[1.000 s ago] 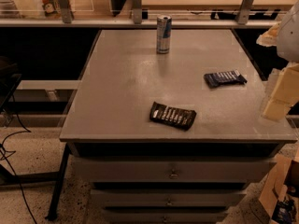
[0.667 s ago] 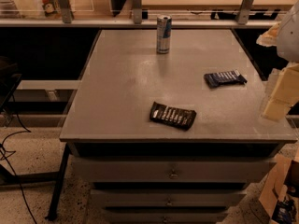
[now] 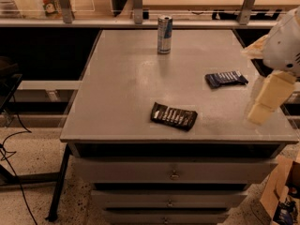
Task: Move rxbar chocolate near redbull can
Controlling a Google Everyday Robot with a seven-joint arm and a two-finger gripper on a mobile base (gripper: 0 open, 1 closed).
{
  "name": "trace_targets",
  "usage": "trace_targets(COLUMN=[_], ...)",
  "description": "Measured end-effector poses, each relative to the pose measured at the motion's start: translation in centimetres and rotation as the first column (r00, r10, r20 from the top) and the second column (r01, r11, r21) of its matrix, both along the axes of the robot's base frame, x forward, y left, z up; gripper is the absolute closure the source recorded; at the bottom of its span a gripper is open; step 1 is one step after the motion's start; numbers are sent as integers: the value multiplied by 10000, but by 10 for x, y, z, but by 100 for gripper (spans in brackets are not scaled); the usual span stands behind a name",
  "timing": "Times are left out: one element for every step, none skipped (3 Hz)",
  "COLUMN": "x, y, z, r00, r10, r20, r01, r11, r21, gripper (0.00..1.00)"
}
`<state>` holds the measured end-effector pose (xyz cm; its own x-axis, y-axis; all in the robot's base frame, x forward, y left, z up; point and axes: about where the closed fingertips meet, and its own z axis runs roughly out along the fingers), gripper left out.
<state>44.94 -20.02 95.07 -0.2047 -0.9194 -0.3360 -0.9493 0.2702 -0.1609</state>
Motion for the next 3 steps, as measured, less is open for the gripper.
trace_targets(x=[8, 21, 27], y=[44, 89, 126], z=[-34, -65, -87], r00=[9965, 9913, 9871], r10=[806, 1296, 1596], r20=[-224, -214, -92], r01=[-758, -1167, -1407], r11=[9831, 9437, 8948], r21=[1669, 3096, 4236], gripper=[0, 0, 0])
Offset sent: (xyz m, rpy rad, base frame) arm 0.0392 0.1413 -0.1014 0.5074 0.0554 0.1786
